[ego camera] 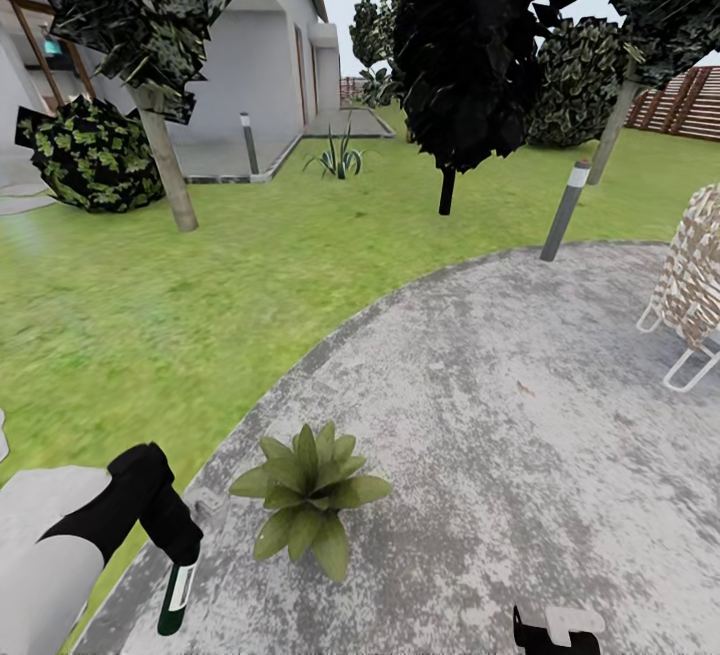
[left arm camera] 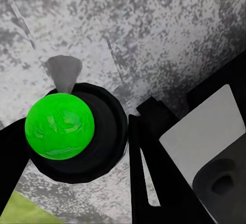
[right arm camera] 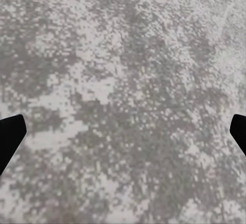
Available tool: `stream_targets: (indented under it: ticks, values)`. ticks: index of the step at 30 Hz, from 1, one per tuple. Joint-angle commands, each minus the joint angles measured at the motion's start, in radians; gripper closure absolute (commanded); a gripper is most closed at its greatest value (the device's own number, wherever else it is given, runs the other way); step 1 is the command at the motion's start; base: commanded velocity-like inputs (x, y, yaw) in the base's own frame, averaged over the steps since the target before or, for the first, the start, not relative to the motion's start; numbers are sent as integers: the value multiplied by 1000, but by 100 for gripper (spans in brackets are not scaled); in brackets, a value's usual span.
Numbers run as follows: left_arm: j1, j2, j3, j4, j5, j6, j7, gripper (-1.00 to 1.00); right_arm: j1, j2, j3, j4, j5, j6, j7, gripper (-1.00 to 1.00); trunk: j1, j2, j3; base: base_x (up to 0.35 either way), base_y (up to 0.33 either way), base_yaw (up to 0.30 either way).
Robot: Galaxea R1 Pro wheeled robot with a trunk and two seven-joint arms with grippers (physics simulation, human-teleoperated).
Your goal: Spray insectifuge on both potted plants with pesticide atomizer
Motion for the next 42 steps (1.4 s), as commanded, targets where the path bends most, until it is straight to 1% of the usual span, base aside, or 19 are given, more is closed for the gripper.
stream_targets:
  ticks: [1,5,11,15,17,18,19,20,22,25,32,35,36,38,42]
  values:
    - [0,1,-3,2,-5,10,-7,100,-1,0,-5,2,10,-3,-5,-100,0,0,-1,0,0,0]
    - [0,1,-1,8,-5,10,-7,100,-1,0,-5,2,11,-3,-5,-100,0,0,-1,58,12,0]
    - [-9,-4,-1,0,-5,12,-10,100,-1,0,-5,3,12,-3,-4,-100,0,0,-1,252,106,0]
    - [-12,-5,0,-5,-6,10,-13,100,-1,0,-5,2,12,-3,-4,-100,0,0,-1,45,23,0]
    - [-12,-5,0,-5,-51,9,-14,100,-1,0,-5,3,13,-3,-3,-100,0,0,-1,3,2,0]
    - [-12,-5,1,-3,-102,6,-16,100,-1,0,-5,3,13,-3,-3,-100,0,0,-1,1,1,0]
    - [-7,-4,1,-2,-131,4,-20,100,-1,0,-5,3,13,-3,-3,-100,0,0,-1,0,0,0]
    - [-4,-3,1,3,-148,1,-24,100,-1,0,-5,3,14,-3,-3,-100,0,0,-1,0,0,0]
    - [-1,-1,1,7,-158,-2,-28,100,-1,0,-5,3,14,-3,-3,-100,0,0,-1,0,0,0]
    - [1,3,2,13,-153,-4,-31,100,-1,0,-5,3,15,-3,-3,-100,0,0,-1,0,0,0]
    - [-9,-4,5,10,-150,0,-42,100,-1,0,-5,3,15,-3,-3,-100,0,0,-1,0,0,0]
    - [-29,-11,3,-13,-161,1,-119,100,-1,0,-5,3,16,-3,-3,-100,0,0,-1,0,0,0]
    - [-36,-12,3,-18,-163,1,-132,100,-1,0,-5,3,16,-3,-3,-100,0,0,-1,0,0,0]
    - [-50,-13,2,-23,-166,0,-151,100,-1,0,-5,3,16,-3,-3,-100,0,0,-1,0,0,0]
    - [-49,-6,1,-15,-168,-2,-149,100,-1,0,-5,3,16,-3,-3,-100,0,0,-1,0,0,0]
